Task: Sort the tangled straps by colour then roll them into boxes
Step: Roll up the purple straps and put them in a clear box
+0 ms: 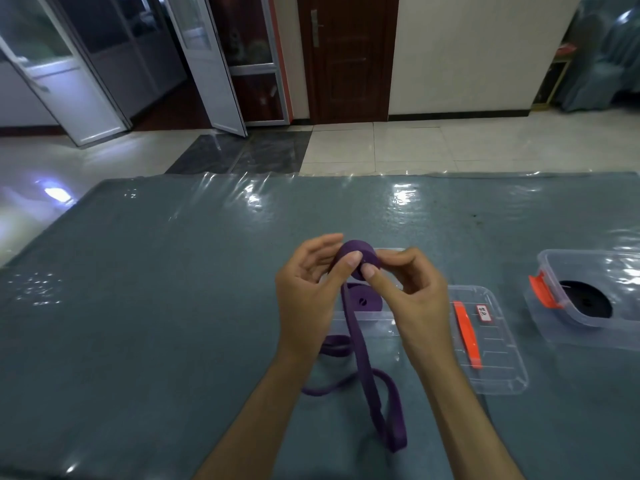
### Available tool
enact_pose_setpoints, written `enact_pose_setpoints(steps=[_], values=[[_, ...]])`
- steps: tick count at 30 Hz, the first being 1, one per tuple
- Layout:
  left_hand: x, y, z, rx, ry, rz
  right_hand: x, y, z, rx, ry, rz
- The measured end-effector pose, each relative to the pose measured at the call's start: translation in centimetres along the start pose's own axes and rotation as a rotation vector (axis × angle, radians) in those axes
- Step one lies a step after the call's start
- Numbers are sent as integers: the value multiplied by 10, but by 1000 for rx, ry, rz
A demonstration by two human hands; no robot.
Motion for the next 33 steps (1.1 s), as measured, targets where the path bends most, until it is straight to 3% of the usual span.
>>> enact_pose_setpoints(steps=[3,9,14,20,24,29,31,33], values=[[-3,6,-4,53,27,-4,0,1,-1,-4,-11,1],[-4,10,11,-124,35,-8,0,1,-11,84,-119,-7],[-11,12,8,-12,60,-74,-9,-6,-16,70,-53,-36],[-15,6,21,-97,114,-114,-15,-8,-14,85,-113,-50],[-8,4,14,29,96,-93,-17,-18,-11,56,-79,-29],[7,-8,23,-135,54,57,-27,-25,-1,21,-102,-69],[16,-15,20,-88,6,122,-23,-29,3,-30,-91,-17],[17,-15,14,-8,-11,137,-31,-33,6,-39,-34,-82]])
Point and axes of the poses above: each hand's wrist, its own y-axis away from the middle knuckle, its own z-axis out of the palm, x = y × z, the point moved 10 cm from there along -y, towards the middle knuckle, and after that the axes turned 13 degrees about x, right-handed, at the moved point
